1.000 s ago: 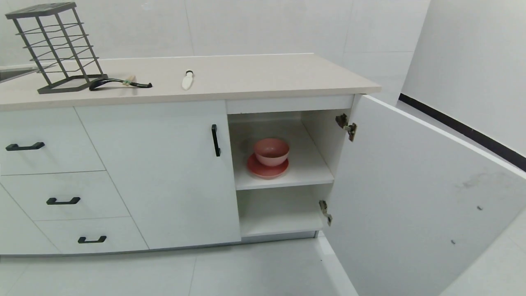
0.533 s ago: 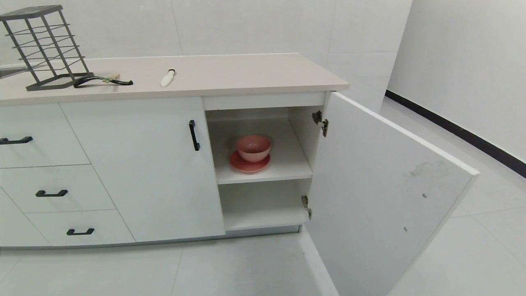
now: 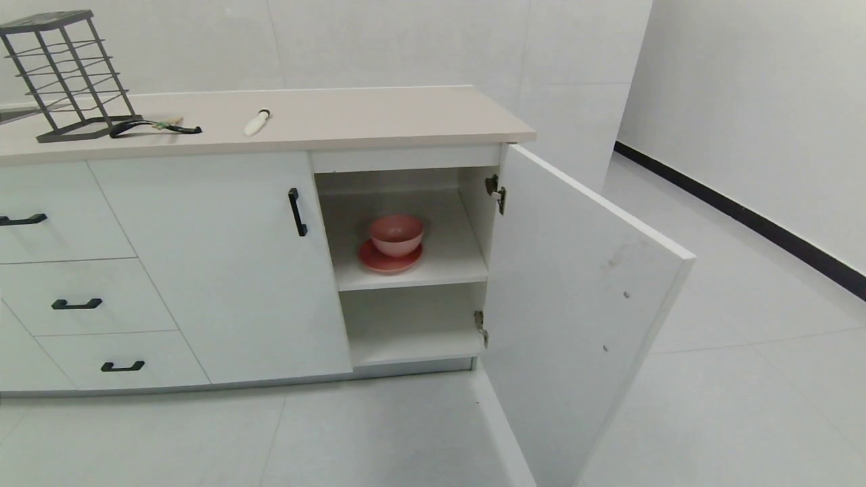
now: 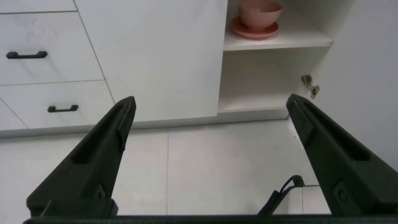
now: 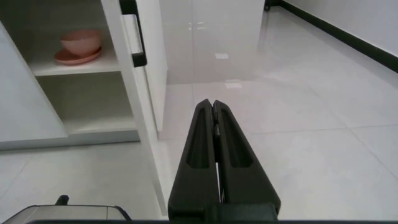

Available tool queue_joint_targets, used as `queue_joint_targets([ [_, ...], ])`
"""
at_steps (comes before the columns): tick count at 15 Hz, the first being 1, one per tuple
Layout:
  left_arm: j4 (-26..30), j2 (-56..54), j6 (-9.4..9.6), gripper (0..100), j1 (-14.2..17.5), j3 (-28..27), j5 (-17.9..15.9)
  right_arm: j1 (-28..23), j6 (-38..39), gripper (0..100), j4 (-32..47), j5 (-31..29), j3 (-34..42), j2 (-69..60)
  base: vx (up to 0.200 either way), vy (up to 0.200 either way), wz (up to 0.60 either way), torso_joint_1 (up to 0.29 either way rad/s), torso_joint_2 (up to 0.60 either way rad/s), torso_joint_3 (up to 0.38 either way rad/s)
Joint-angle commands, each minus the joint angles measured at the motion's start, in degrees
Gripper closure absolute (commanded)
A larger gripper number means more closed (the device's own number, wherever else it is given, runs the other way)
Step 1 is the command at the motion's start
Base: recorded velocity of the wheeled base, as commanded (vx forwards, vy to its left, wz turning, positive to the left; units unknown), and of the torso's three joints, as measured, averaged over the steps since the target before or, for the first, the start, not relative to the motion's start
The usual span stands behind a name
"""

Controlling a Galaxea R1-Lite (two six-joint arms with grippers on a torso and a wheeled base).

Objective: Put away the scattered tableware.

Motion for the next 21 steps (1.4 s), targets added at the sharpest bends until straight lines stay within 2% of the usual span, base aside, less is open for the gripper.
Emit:
queue_joint_targets([
  [1, -0.01, 0.08, 0.00, 0, 0.02, 0.00, -0.04, -0.02, 0.07, 100, 0.02, -0.03, 0.00, 0.17, 0.000, -0.200, 0.00, 0.002, 0.00, 0.007],
  [4, -0.01, 0.08, 0.00, 0, 0.02, 0.00, -0.04, -0.02, 0.24, 100, -1.13, -0.82, 0.00, 0.08, 0.000, -0.200, 0.00, -0.001, 0.00, 0.002],
  [6, -0.01, 0.08, 0.00, 0, 0.02, 0.00, -0.04, -0.37, 1.47, 100, -10.18, 1.11, -1.49, 1.31, 0.000, 0.000, 0.00, 0.000, 0.00, 0.000],
  [7, -0.01, 0.08, 0.00, 0, 0.02, 0.00, -0.04, -0.46, 1.30, 100, -10.35, 3.04, -3.25, 3.51, 0.000, 0.000, 0.00, 0.000, 0.00, 0.000],
  [8, -0.01, 0.08, 0.00, 0, 0.02, 0.00, -0.04, -0.28, 1.12, 100, -9.83, 8.67, -8.96, 11.51, 0.000, 0.000, 0.00, 0.000, 0.00, 0.000],
  [10, -0.01, 0.08, 0.00, 0, 0.02, 0.00, -0.04, 1.21, -2.57, 100, -9.83, 15.35, -14.85, 25.22, 0.000, 0.000, 0.00, 0.000, 0.00, 0.000],
  [12, -0.01, 0.08, 0.00, 0, 0.02, 0.00, -0.13, 2.18, -5.65, 100, -10.09, 17.99, -17.58, 34.62, 0.000, 0.000, 0.00, 0.000, 0.00, 0.000],
  [14, -0.01, 0.08, 0.00, 0, 0.02, 0.00, -0.13, 4.82, -6.61, 100, -15.10, 18.86, -18.72, 46.31, 0.000, 0.000, 0.00, 0.000, 0.00, 0.000],
  [15, -0.10, 0.08, 0.00, 0, 0.02, 0.00, -0.39, 6.22, -6.70, 100, -20.29, 18.86, -18.19, 51.76, 0.000, 0.000, 0.00, 0.000, 0.00, 0.000],
  [19, -0.10, -0.01, -0.18, 0, 0.02, 0.00, -0.31, 6.75, -6.88, 100, -35.93, 18.95, -18.11, 67.14, 0.000, 0.000, 0.00, 0.000, 0.00, 0.000],
  [21, -0.01, -0.01, -0.18, 0, 0.11, 0.00, -0.31, 6.75, -7.67, 100, -40.41, 19.04, -17.75, 71.98, 0.000, 0.000, 0.00, 0.000, 0.00, 0.000],
])
